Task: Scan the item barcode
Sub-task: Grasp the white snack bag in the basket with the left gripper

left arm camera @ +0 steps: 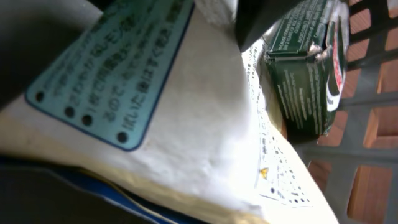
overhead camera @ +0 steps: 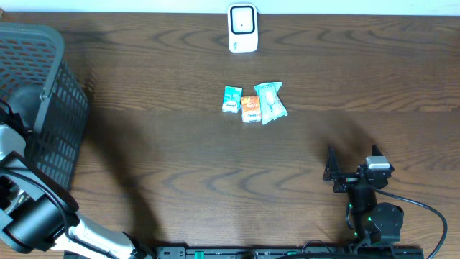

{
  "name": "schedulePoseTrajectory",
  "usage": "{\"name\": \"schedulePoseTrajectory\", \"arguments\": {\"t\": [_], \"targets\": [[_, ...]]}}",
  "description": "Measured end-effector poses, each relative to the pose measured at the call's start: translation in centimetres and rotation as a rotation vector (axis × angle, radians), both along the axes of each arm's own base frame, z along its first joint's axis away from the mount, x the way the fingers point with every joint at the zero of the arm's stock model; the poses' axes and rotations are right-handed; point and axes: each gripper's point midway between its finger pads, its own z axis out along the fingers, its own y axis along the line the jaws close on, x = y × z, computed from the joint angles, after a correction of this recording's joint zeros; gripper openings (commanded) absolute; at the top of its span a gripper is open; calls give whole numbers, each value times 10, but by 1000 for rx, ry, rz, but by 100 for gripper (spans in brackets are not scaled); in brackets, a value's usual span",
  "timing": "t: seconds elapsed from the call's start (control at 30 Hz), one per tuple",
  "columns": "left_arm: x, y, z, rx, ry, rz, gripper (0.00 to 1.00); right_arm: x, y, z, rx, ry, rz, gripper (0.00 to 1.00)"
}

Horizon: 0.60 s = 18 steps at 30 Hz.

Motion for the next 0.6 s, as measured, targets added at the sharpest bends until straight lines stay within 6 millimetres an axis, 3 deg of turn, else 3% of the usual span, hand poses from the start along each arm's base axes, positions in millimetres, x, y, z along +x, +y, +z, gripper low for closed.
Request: {"name": "schedulePoseTrajectory", "arguments": {"t": [0.2,0.33,0.6], "targets": [[0,1,1,5,-12,24,21,0,0,0,0,0,0,99],[0,4,3,18,-23,43,8,0,0,0,0,0,0,99],[16,-5,30,-6,-202,101,7,0,0,0,0,0,0,99]]}}
